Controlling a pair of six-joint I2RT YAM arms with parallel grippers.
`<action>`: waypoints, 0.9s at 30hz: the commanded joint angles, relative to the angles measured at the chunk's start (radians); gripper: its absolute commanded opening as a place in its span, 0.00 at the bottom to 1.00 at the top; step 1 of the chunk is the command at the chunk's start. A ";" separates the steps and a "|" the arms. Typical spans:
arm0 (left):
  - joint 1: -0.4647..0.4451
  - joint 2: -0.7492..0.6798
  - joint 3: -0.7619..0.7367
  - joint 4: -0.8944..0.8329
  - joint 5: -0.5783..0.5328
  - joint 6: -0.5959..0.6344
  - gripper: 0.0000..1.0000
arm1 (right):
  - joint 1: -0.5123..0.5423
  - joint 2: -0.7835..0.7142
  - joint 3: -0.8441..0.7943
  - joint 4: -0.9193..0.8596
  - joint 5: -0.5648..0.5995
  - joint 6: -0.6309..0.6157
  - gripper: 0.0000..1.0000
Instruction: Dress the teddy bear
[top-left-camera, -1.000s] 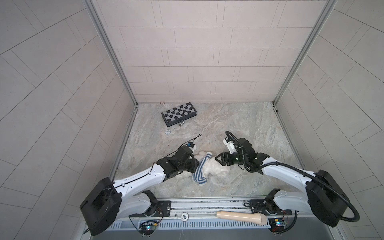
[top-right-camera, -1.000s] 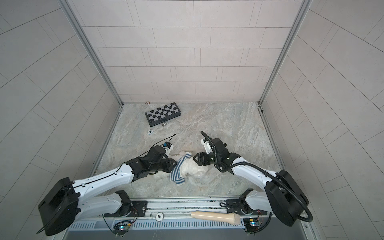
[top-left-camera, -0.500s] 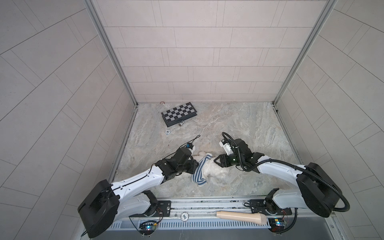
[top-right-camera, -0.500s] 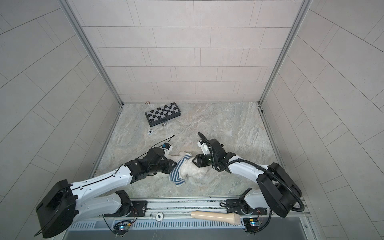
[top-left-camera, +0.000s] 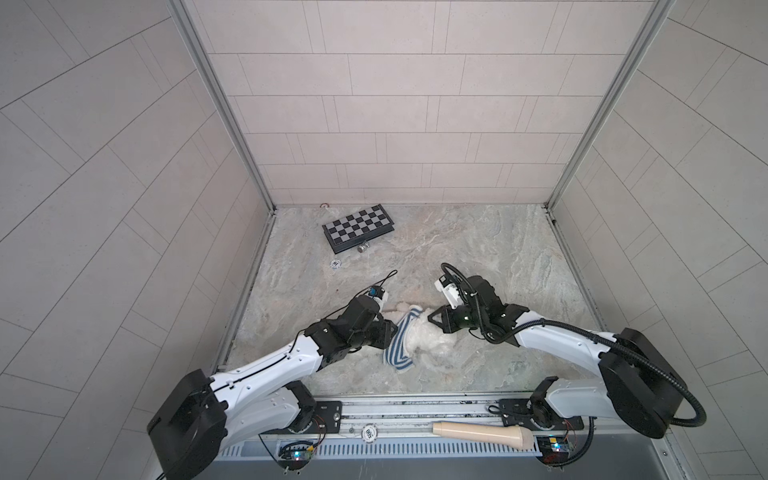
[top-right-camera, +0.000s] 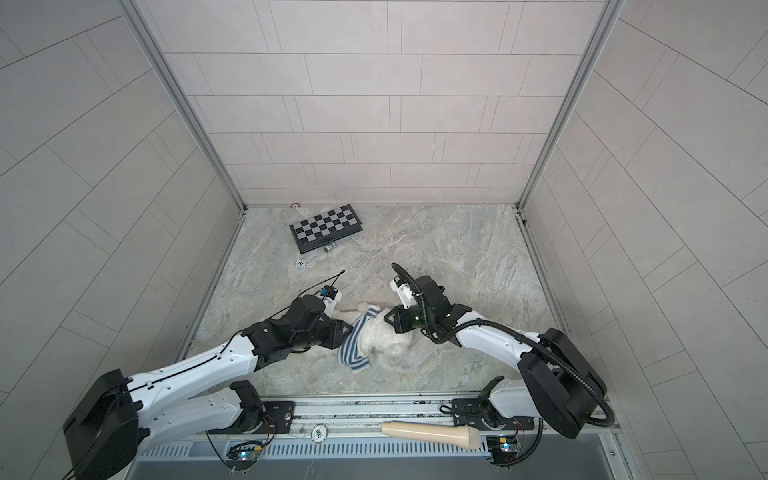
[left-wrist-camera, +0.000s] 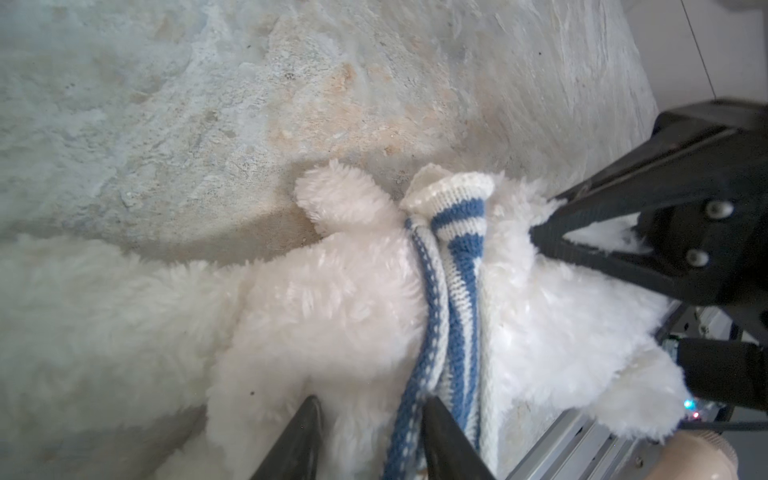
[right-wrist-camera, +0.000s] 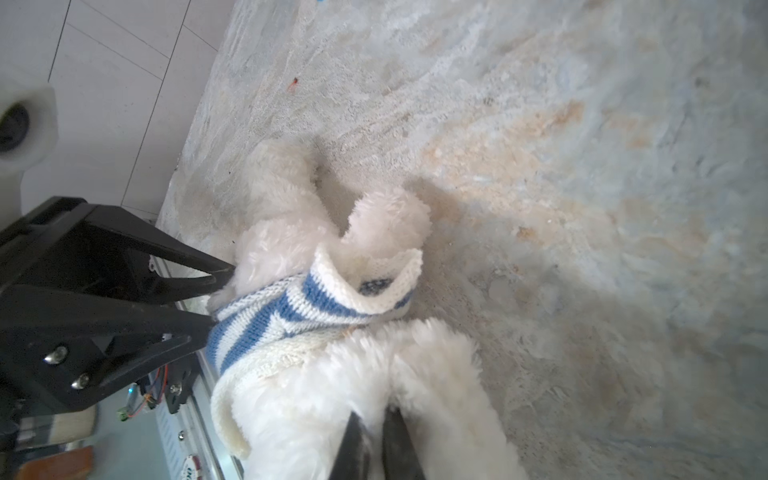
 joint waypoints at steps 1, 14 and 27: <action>0.040 -0.060 0.061 -0.101 0.012 0.034 0.47 | 0.046 -0.100 0.068 0.052 0.107 -0.197 0.00; 0.190 -0.195 0.227 -0.236 0.082 0.121 0.48 | 0.291 -0.185 -0.038 0.219 0.509 -0.925 0.00; 0.192 -0.081 0.201 -0.192 0.061 0.109 0.60 | 0.432 -0.223 -0.172 0.266 0.504 -1.093 0.01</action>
